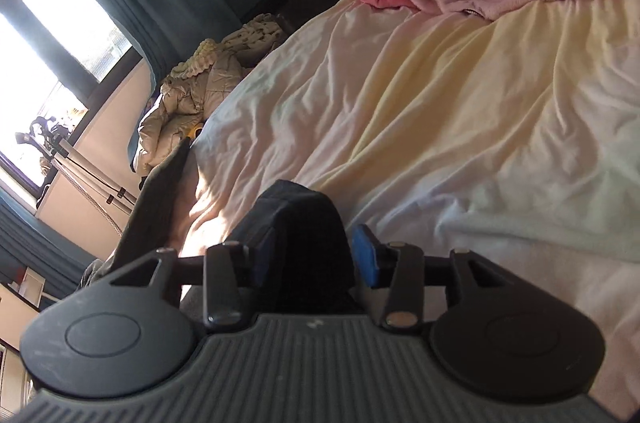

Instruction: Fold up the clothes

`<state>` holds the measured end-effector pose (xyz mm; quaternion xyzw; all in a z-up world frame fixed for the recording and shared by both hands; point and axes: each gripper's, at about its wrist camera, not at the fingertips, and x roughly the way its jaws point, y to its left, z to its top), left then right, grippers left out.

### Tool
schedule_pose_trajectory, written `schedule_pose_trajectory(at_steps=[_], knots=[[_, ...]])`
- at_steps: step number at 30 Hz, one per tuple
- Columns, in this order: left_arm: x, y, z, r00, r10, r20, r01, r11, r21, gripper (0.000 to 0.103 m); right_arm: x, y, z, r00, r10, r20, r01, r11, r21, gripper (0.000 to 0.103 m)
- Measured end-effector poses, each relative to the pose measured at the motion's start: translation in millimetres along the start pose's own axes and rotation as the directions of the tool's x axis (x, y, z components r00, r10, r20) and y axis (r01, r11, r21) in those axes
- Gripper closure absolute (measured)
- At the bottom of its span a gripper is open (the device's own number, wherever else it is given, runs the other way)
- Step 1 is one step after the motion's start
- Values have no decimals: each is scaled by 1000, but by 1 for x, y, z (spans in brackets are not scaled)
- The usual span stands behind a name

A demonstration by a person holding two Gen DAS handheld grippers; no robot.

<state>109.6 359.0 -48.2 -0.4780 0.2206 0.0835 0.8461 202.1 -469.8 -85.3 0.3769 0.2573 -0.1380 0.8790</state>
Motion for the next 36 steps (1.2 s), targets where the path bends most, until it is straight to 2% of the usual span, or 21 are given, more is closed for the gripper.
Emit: schedule_pose_trajectory(at_steps=[5, 10, 12, 13, 14, 15, 16, 18, 20, 21, 24, 25, 27, 29, 32, 34, 36], knots=[[-11, 6, -8, 1000, -18, 16, 19, 998, -59, 88, 3, -8, -23, 990, 47, -135, -45, 999, 17, 55], [-23, 14, -19, 999, -19, 28, 22, 994, -104, 88, 24, 3, -40, 980, 79, -185, -70, 996, 51, 55], [-26, 13, -23, 999, -7, 34, 10, 994, -110, 82, 41, -2, -47, 975, 93, -203, -72, 992, 108, 55], [-26, 11, -24, 999, 5, 37, -1, 995, -103, 77, 48, -3, -50, 975, 100, -196, -76, 989, 123, 60], [-26, 9, -25, 999, 12, 41, -8, 995, -95, 75, 52, -2, -51, 978, 107, -178, -85, 989, 124, 63], [-26, 7, -25, 999, 19, 47, -14, 996, -93, 75, 55, 0, -51, 981, 113, -158, -95, 988, 119, 78], [-26, 4, -25, 998, 25, 54, -20, 995, -97, 74, 56, 2, -51, 982, 125, -142, -108, 987, 120, 88], [-25, -3, -24, 998, 29, 59, -23, 995, -99, 74, 51, 9, -46, 984, 144, -104, -129, 981, 142, 95], [-23, -12, -23, 999, 21, 44, -17, 996, -88, 74, 32, 19, -33, 978, 208, -11, -204, 964, 171, 97], [-21, -18, -24, 1000, 7, 24, -5, 997, -83, 74, 19, 27, -25, 970, 239, 46, -243, 954, 175, 97], [-19, -33, -33, 999, -35, -36, 33, 998, -52, 74, -33, 41, 6, 923, 294, 248, -341, 924, 173, 97], [-20, -38, -39, 998, -44, -53, 43, 999, -32, 73, -50, 38, 16, 919, 269, 289, -330, 925, 187, 97], [-24, -41, -48, 996, -54, -69, 54, 999, -8, 65, -71, 20, 30, 936, 165, 312, -247, 938, 244, 97], [-30, -39, -58, 993, -71, -92, 71, 997, 4, 56, -80, -18, 30, 961, 81, 265, -169, 929, 329, 97], [-41, -27, -70, 990, -51, -135, 52, 999, 6, 53, -75, -67, 11, 988, -30, 152, -35, 914, 405, 97], [-49, -16, -74, 990, -34, -139, 33, 999, -14, 50, -68, -93, -3, 994, -66, 89, 19, 891, 454, 97], [-59, -3, -74, 990, -26, -141, 19, 998, -54, 49, -61, -115, -17, 996, -72, 49, 36, 858, 513, 97]])
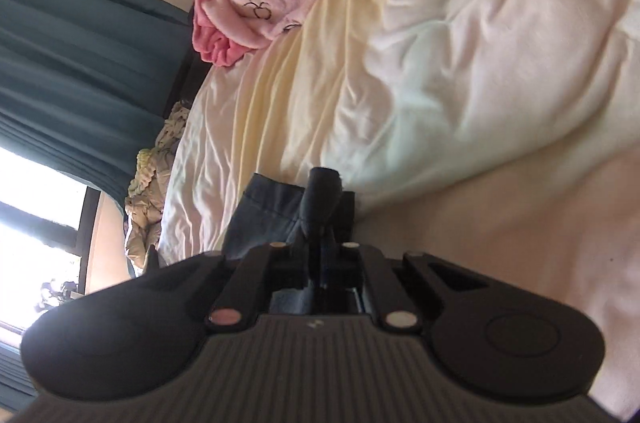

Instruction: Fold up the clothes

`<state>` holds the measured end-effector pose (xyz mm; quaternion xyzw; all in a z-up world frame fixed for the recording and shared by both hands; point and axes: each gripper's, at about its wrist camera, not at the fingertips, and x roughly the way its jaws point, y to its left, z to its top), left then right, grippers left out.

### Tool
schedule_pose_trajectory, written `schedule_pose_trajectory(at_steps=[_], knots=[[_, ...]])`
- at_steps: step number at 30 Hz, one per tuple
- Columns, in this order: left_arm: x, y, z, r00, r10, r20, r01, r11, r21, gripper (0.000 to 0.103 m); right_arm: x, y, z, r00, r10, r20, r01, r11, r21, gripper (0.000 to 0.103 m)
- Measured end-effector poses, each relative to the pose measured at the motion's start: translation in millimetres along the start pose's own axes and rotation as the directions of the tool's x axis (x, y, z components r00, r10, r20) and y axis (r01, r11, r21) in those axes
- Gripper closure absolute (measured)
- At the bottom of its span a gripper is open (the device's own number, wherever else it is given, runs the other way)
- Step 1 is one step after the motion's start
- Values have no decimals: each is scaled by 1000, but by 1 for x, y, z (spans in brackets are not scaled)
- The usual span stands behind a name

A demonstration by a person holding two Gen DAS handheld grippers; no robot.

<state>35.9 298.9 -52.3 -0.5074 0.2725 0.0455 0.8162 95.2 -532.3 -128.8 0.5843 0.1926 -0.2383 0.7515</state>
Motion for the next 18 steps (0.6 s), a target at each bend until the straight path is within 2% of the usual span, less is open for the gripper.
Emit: schedule_pose_trajectory(at_steps=[3, 5, 8, 10, 12, 14, 18], knots=[[-22, 16, 5, 999, -1, 33, 2, 999, -34, 44, 6, -14, -3, 1000, 2, -20, -1, 999, 40, 97], [-37, 28, 14, 997, -10, 82, 15, 998, -63, 37, 3, -11, -3, 1000, 3, -14, -3, 1000, 12, 96], [-49, 44, 29, 990, -12, 138, 31, 991, -131, 32, 0, -4, -4, 1000, 1, -3, -1, 1000, -27, 96], [-40, 50, 37, 995, -7, 104, 25, 984, -177, 31, 3, -1, -5, 1000, -10, 5, 11, 999, -47, 95], [-27, 51, 41, 998, 47, 50, -36, 981, -193, 31, 3, 0, -7, 1000, -24, 16, 25, 998, -58, 94], [-16, 50, 42, 996, 78, 43, -69, 982, -176, 31, 2, 1, -10, 999, -33, 30, 34, 997, -63, 93], [8, 55, 48, 995, 33, 92, -12, 976, -215, 31, 2, 5, -19, 998, -36, 61, 41, 995, -86, 93]])
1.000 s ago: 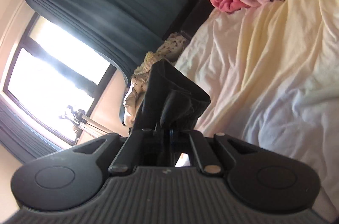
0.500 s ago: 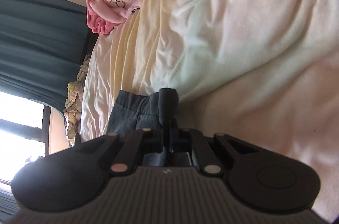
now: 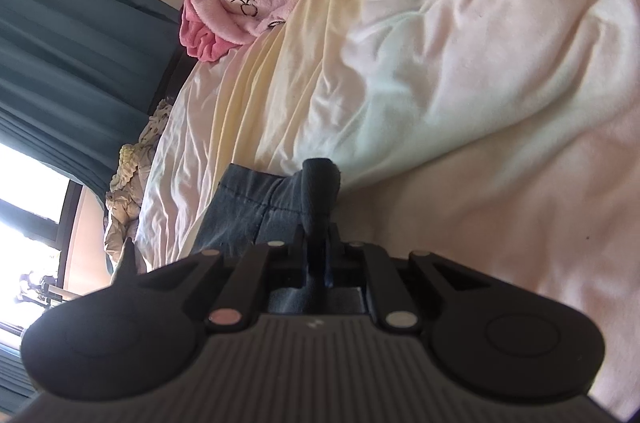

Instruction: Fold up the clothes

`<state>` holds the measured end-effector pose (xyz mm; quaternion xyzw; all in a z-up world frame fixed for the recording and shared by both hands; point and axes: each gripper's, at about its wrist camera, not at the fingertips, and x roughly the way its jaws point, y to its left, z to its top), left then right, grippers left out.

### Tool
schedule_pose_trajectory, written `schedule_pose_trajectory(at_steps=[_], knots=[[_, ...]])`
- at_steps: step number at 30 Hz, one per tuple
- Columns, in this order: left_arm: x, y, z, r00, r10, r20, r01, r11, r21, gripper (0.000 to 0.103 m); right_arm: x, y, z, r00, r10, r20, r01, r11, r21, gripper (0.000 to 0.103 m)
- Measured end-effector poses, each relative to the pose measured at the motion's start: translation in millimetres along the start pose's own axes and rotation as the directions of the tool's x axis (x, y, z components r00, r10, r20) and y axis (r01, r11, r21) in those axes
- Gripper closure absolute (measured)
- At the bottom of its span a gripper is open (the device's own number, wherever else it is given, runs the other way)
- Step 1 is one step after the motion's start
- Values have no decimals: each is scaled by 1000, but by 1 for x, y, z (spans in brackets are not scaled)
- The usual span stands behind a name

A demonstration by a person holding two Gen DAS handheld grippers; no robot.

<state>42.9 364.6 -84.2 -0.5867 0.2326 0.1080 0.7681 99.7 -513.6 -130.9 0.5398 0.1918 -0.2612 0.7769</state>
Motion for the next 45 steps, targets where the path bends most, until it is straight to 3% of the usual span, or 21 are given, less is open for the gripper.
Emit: schedule_pose_trajectory(at_steps=[3, 6, 8, 10, 12, 14, 17, 21, 23, 25, 28, 31, 33, 34, 35, 37, 40, 43, 45], knots=[[17, -11, 4, 996, 62, 63, -63, 998, 30, 40, 2, 1, -9, 1000, 14, 16, -15, 1000, 11, 92], [22, -30, 1, 984, 120, 130, -131, 988, 85, 61, 6, 4, -19, 999, 31, 24, -31, 999, 9, 93], [14, -53, -5, 977, 128, 169, -155, 975, 156, 84, 9, 9, -25, 999, 42, 27, -42, 999, -19, 94], [4, -74, -9, 973, 130, 191, -170, 961, 216, 93, 8, 16, -24, 997, 60, 39, -58, 997, -49, 97], [-14, -89, -12, 973, 89, 211, -139, 962, 234, 94, 2, 22, -22, 993, 92, 77, -88, 995, -47, 98], [-37, -98, -19, 971, 22, 237, -77, 971, 225, 95, -13, 26, -15, 976, 165, 142, -168, 986, 7, 98], [-57, -97, -28, 974, -12, 225, -41, 972, 230, 95, -35, 37, -1, 958, 203, 202, -207, 978, -1, 98], [-71, -64, -39, 985, 29, 170, -71, 966, 248, 95, -41, 16, 16, 976, 93, 198, -107, 992, 63, 98], [-71, -44, -45, 987, 68, 147, -102, 964, 244, 94, -28, -3, 18, 993, -5, 118, -5, 997, 83, 98], [-66, -25, -49, 987, 111, 120, -137, 963, 231, 94, -14, -23, 18, 995, -91, 32, 87, 991, 97, 98], [-65, -18, -52, 986, 127, 112, -151, 958, 244, 92, -7, -35, 16, 995, -98, 2, 98, 992, 80, 97], [-70, -27, -49, 985, 143, 101, -166, 945, 282, 82, -18, -22, 21, 996, -91, 5, 91, 995, 47, 90], [-75, -35, -48, 983, 159, 96, -182, 926, 331, 65, -31, -14, 22, 993, -103, 53, 103, 995, 6, 83], [-81, -40, -51, 982, 158, 106, -186, 913, 363, 52, -39, -10, 22, 990, -110, 82, 112, 994, -15, 66], [-87, -45, -54, 981, 157, 117, -190, 899, 394, 44, -47, -7, 22, 986, -120, 116, 124, 992, -31, 58], [-101, -58, -64, 978, 150, 145, -201, 863, 464, 42, -62, -1, 21, 972, -139, 190, 152, 987, -57, 56], [-113, -85, -86, 968, 138, 211, -238, 779, 580, 42, -87, 18, 12, 950, -104, 296, 154, 977, -150, 56], [-117, -119, -111, 951, 100, 291, -279, 685, 673, 37, -101, 42, -4, 948, -4, 317, 103, 949, -297, 55], [-117, -141, -127, 946, 41, 322, -270, 648, 712, 30, -103, 59, -18, 955, 63, 291, 60, 917, -395, 55]])
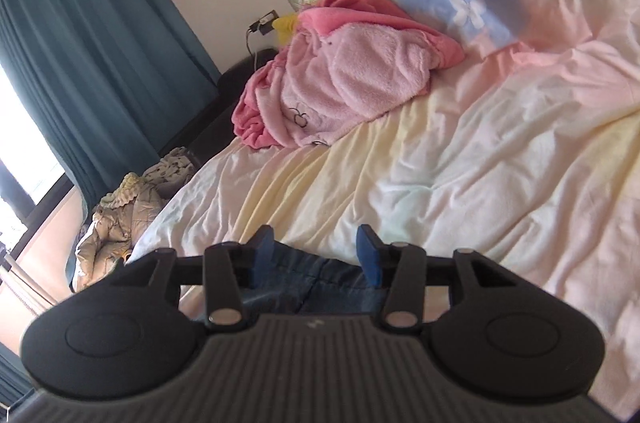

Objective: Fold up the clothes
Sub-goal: 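Lower the sweatpants onto the bed and open both grippers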

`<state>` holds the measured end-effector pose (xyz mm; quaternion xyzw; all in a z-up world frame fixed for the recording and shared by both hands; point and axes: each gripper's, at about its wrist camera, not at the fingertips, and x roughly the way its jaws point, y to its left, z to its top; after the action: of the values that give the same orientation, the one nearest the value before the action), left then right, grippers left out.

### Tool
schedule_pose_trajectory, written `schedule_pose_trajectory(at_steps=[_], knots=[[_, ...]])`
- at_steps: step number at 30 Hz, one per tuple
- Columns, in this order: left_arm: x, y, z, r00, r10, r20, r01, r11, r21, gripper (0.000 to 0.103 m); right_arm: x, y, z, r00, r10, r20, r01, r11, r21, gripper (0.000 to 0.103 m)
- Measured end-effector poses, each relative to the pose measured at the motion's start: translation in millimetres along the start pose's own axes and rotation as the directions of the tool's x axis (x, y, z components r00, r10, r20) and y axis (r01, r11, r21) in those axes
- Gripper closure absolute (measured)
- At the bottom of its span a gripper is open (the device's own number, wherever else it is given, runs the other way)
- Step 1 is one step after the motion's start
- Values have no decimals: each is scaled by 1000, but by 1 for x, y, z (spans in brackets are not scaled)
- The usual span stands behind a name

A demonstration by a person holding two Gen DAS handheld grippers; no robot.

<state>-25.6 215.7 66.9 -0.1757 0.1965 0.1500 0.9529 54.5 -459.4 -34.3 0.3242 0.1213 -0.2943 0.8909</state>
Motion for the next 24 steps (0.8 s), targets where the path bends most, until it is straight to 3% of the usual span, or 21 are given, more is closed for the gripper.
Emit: schedule_pose_trajectory(at_steps=[2, 5, 12, 16, 21, 23, 24], knots=[[-2, -23, 6, 999, -33, 42, 31, 999, 36, 25, 1, 19, -9, 998, 61, -28, -63, 996, -60, 55], [22, -71, 10, 993, -120, 4, 119, 985, 128, 24, 7, 46, -24, 987, 126, -100, -137, 984, -111, 55], [153, -229, -17, 979, -181, -97, 203, 920, 334, 24, 13, 79, -54, 953, 202, -224, -243, 955, -170, 55], [224, -325, -39, 966, -223, -127, 257, 855, 450, 24, 18, 84, -59, 940, 225, -256, -271, 948, -164, 53], [294, -441, -93, 933, -308, -187, 355, 697, 623, 24, 34, 85, -65, 939, 229, -258, -274, 949, -157, 52], [317, -471, -115, 923, -327, -205, 377, 652, 658, 27, 44, 82, -67, 927, 241, -289, -282, 953, -110, 52], [332, -485, -127, 926, -313, -212, 372, 644, 668, 30, 49, 79, -68, 916, 258, -308, -294, 953, -76, 52]])
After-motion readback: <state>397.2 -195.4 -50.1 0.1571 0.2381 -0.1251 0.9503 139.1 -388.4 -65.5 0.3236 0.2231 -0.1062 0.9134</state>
